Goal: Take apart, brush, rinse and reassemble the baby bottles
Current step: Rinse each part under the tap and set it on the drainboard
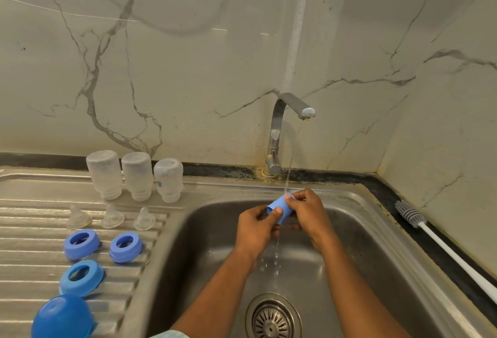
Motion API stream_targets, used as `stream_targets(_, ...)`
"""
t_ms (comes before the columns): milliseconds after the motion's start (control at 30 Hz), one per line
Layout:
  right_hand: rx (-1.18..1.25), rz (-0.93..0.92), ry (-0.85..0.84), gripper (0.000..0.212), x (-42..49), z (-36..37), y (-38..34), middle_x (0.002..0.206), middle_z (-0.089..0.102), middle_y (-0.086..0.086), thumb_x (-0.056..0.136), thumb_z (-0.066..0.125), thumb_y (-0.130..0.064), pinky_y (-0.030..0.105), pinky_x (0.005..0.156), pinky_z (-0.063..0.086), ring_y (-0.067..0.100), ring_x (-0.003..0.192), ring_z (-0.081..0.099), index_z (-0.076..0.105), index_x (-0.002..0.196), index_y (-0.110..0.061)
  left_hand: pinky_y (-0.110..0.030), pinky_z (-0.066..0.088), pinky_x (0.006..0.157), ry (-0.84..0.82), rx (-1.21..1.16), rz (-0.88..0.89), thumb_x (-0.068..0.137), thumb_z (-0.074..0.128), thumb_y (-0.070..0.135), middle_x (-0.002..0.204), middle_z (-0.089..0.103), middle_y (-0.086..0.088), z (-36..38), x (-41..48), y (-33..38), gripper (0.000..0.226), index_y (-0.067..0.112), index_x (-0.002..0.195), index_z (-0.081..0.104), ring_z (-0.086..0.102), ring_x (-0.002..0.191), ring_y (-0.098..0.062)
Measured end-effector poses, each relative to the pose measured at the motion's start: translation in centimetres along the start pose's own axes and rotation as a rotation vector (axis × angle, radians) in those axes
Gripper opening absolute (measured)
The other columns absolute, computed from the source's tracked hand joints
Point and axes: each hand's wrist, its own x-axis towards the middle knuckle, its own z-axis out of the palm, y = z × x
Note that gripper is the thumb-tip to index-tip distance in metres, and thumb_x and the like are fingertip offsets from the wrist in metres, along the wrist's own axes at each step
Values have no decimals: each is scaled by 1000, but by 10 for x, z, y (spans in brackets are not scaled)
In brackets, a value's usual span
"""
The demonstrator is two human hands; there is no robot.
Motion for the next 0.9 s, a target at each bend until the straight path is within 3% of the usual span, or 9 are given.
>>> stream_targets(100, -107, 20, -41, 45, -7, 5, -3, 102, 62, 2, 81, 76, -42, 27, 58, 55, 17, 89, 65, 50, 108, -17, -26, 58, 80, -5, 43, 107, 85, 77, 11, 95, 77, 0, -5, 1, -2, 23, 16, 107, 73, 72, 88, -9)
stream_targets(167, -88, -12, 15, 41, -4, 6, -2, 99, 64, 5, 81, 77, -40, 35, 64, 61, 21, 88, 67, 52, 100, -15, -23, 58, 81, 8, 66, 132, 81, 79, 5, 96, 76, 4, -6, 0, -2, 29, 21, 105, 72, 71, 92, -8)
stream_targets(267, -4, -15, 119, 25, 2, 0, -4, 96, 68, 18, 96, 62, -30, 48, 69, 61, 30, 83, 69, 57, 85, -7, -21, 57, 80, 26, 63, 124, 78, 79, -3, 97, 70, 11, -5, 1, 0, 43, 24, 106, 64, 69, 91, -5)
stream_targets(333, -28, 19, 123, 26, 2, -3, -4, 100, 68, 20, 99, 56, -31, 42, 63, 62, 30, 83, 69, 59, 90, -6, -26, 58, 86, 37, 81, 129, 77, 78, -7, 103, 69, 4, -5, 2, -1, 48, 20, 113, 62, 68, 97, -10)
stream_targets(400, -105, 55, 75, 34, -2, 0, -3, 101, 67, 15, 93, 62, -43, 34, 55, 58, 29, 84, 68, 57, 98, -10, -34, 59, 89, 54, 105, 148, 76, 77, -9, 108, 71, -4, -4, 4, -3, 47, 15, 115, 64, 69, 101, -17)
stream_targets(533, -194, 130, -62, 59, -8, 9, -7, 106, 62, 8, 79, 73, -55, 28, 51, 52, 25, 84, 68, 46, 112, -14, -36, 60, 86, 68, 143, 181, 78, 75, -8, 105, 73, 1, -6, 5, -6, 43, 14, 114, 68, 71, 97, -14)
stream_targets(667, -90, 20, 42, 27, -6, 3, -5, 101, 67, 15, 98, 58, -35, 35, 59, 61, 25, 76, 70, 54, 102, -9, -29, 58, 90, 45, 156, 182, 81, 78, -1, 110, 69, 3, -6, 3, -6, 46, 18, 120, 61, 68, 102, -13)
stream_targets(767, -3, -7, 95, 20, -3, -2, -1, 101, 66, 18, 103, 49, -27, 42, 66, 62, 29, 78, 71, 55, 98, -9, -31, 57, 92, 20, 104, 108, 92, 70, 22, 113, 69, 3, 0, 1, -2, 37, 19, 128, 60, 68, 101, -14)
stream_targets(900, 107, 16, 45, 9, 0, -3, -4, 109, 61, 18, 101, 50, -17, 38, 62, 60, 35, 90, 68, 53, 100, -9, -38, 61, 74, 35, 2, -36, 99, 61, 24, 83, 71, -9, 2, -1, 2, 14, 14, 105, 69, 67, 71, -18)
